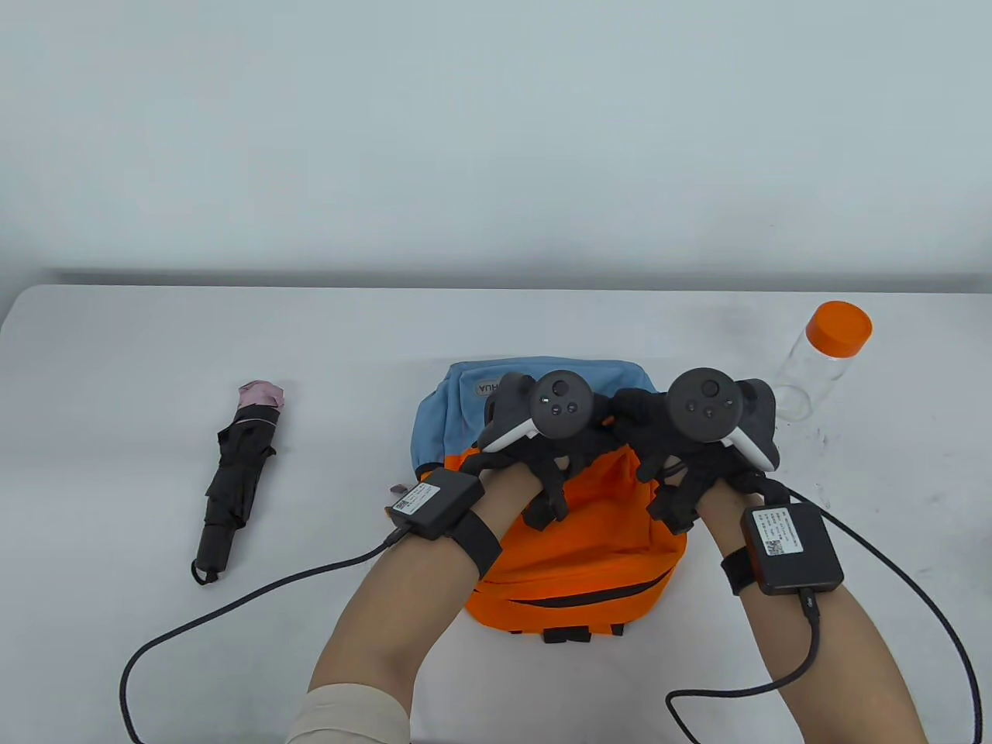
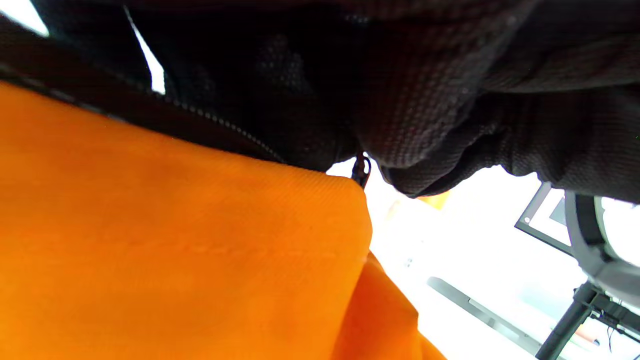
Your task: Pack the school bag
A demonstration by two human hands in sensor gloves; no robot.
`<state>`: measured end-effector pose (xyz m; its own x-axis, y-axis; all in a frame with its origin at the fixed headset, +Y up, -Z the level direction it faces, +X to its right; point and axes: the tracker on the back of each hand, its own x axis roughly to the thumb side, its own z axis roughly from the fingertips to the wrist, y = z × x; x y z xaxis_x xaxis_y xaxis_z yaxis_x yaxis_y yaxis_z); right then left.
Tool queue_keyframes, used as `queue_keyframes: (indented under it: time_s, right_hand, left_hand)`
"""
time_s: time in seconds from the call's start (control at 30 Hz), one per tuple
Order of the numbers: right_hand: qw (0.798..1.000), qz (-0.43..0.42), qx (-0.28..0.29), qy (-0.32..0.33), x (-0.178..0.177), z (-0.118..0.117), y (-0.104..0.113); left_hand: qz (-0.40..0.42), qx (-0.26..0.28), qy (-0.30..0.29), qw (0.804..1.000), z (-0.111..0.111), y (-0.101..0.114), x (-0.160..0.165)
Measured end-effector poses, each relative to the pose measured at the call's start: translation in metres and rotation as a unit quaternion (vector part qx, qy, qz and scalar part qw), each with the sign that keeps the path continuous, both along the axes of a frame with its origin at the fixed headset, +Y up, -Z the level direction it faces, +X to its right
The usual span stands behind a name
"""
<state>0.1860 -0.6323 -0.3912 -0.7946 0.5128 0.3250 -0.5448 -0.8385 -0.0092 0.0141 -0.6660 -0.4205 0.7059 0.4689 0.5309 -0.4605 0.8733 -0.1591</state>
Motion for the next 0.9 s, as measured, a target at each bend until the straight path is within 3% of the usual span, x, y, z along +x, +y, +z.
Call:
queue_keyframes:
  time_s: [0.13, 0.2, 0.3, 0.37, 0.43, 0.57, 0.63, 0.7, 0.73, 0.9]
  right_hand:
    - [0.999, 0.013, -0.047, 0.009, 0.006, -0.003, -0.001]
    - [0.996, 0.034, -0.072, -0.046, 0.011, -0.005, -0.008]
    - [0.973, 0.157, -0.157, -0.067, 0.007, -0.007, -0.029]
    - [0.973, 0.183, -0.127, -0.055, 0.0, -0.008, -0.04]
    - [0.976, 0.157, -0.133, -0.068, -0.006, -0.009, -0.049]
    - [0.973, 0.188, -0.104, -0.08, -0.014, -0.018, -0.059]
    - [0.971, 0.197, -0.115, -0.076, -0.019, -0.018, -0.062]
    - [0.969, 0.216, -0.098, -0.066, -0.018, -0.019, -0.064]
    - [0.969, 0.206, -0.115, -0.068, -0.014, -0.02, -0.066]
    - [0.975, 0.159, -0.144, -0.066, 0.002, -0.02, -0.077]
  left_hand:
    - [-0.012, -0.006, -0.006, 1.0, -0.005, 0.001, 0.0]
    - [-0.011, -0.019, -0.011, 1.0, -0.005, 0.001, 0.0]
    - [-0.03, -0.027, -0.012, 0.999, -0.008, 0.0, -0.001]
    - [-0.03, -0.049, -0.021, 0.998, -0.007, 0.002, 0.0]
    - [-0.037, -0.04, -0.027, 0.998, -0.004, 0.004, 0.001]
    - [-0.117, -0.018, 0.023, 0.993, 0.007, 0.003, -0.003]
    - [-0.145, -0.011, 0.043, 0.988, 0.008, -0.002, -0.015]
    - [-0.105, -0.046, 0.079, 0.99, 0.008, -0.005, -0.036]
    - [-0.091, -0.06, 0.084, 0.99, 0.008, -0.007, -0.05]
    - [-0.07, -0.086, 0.198, 0.974, 0.002, -0.016, -0.153]
